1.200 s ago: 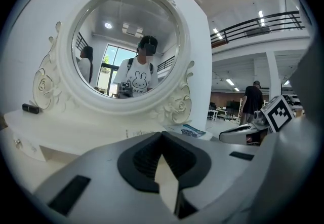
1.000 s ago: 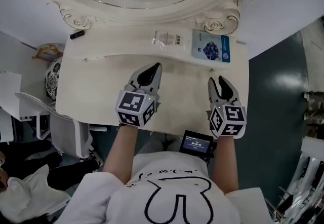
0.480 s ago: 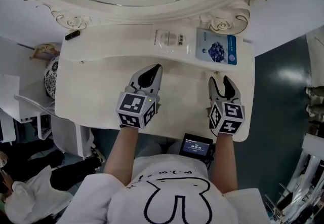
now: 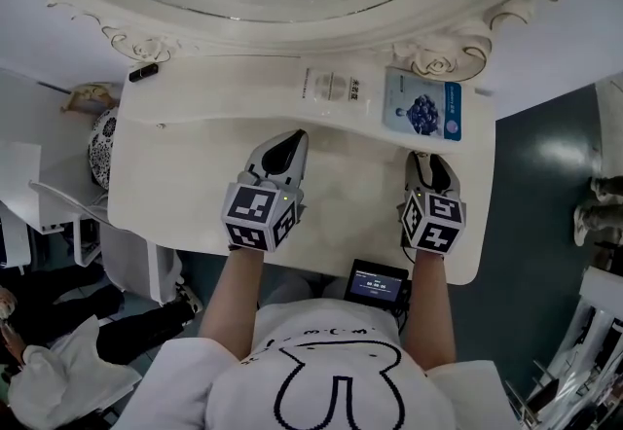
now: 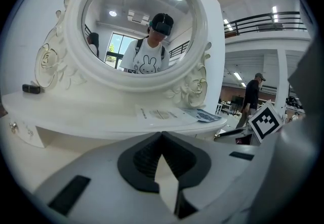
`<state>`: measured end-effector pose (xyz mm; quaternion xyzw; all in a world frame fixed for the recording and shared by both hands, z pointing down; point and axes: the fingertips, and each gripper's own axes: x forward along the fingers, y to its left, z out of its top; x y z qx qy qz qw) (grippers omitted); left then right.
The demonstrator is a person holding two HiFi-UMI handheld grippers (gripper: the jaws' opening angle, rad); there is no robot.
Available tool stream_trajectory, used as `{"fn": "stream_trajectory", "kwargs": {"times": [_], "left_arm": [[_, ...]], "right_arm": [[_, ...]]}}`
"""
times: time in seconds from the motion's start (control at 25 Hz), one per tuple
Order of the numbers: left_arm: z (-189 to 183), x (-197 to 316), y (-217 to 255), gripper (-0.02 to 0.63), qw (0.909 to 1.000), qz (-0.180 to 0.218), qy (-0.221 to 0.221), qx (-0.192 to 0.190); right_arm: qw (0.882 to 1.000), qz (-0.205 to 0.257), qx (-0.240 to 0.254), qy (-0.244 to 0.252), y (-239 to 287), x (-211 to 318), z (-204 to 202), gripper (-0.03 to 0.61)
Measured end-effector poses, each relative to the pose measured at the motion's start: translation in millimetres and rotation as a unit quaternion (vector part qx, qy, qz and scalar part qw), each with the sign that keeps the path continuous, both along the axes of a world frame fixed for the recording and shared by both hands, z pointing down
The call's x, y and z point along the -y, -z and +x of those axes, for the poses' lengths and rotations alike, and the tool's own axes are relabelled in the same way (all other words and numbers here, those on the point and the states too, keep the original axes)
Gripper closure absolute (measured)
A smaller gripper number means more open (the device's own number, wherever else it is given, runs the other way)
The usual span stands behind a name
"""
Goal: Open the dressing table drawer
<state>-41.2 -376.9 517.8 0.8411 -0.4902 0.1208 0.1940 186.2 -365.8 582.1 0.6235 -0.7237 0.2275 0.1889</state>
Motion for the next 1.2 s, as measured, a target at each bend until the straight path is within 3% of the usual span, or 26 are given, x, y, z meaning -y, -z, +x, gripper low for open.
{"fn": "stream_trajectory", "kwargs": {"times": [0.04, 0.16, 1.2], "left_arm": [[-1, 0, -1, 0.602, 1.0, -0.001, 0.002, 0.001], [-5, 0, -3, 0.601, 1.0, -0.005, 0.008, 0.003], [-6, -35, 3, 0.601, 1.0, 0.002, -0.004, 0.002]], "right_arm": [[1.0, 0.001, -0.002, 0.001, 0, 1, 0, 0.441], [1.0, 0.002, -0.004, 0.006, 0, 2, -3, 0.471], [1.0, -0.011, -0.001, 0.003, -2, -46, -8, 0.472]]}}
